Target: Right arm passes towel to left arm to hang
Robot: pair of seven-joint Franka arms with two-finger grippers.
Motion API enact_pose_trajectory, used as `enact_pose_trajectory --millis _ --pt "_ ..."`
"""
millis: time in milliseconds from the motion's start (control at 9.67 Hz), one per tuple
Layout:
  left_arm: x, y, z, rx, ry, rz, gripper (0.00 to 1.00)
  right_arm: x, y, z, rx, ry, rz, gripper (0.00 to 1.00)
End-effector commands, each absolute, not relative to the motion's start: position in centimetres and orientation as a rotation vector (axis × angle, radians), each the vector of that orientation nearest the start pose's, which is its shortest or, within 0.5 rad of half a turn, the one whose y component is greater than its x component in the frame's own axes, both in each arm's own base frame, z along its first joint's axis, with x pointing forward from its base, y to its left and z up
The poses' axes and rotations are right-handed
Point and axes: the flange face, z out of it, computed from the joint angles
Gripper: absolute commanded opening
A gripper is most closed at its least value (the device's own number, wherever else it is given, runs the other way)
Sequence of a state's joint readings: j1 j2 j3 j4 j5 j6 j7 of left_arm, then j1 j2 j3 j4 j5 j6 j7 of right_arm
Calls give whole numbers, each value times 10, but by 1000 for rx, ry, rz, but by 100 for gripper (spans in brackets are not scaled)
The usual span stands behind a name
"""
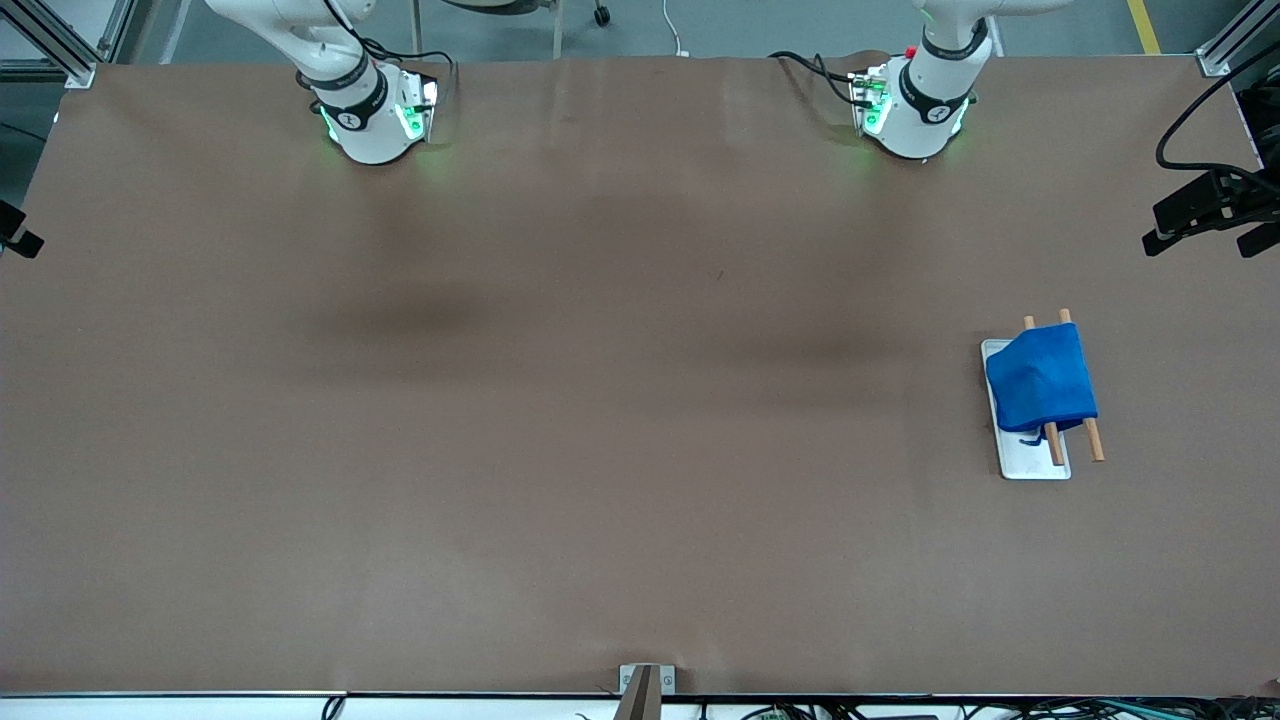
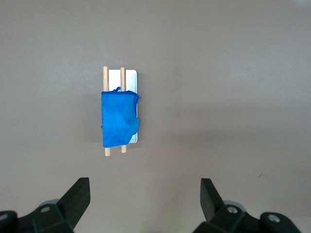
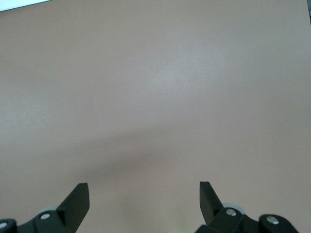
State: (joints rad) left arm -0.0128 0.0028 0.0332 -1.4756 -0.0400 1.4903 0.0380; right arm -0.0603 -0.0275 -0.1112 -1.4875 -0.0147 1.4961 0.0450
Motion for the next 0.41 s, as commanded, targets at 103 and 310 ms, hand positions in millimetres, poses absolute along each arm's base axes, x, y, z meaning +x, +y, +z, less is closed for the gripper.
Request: enact_pose_trajectory --millis 103,310 --pt "547 6 643 -3159 23 26 100 526 -92 673 -3147 348 -39 100" --pt "547 5 641 -3157 28 33 100 526 -92 673 -3146 358 -44 100"
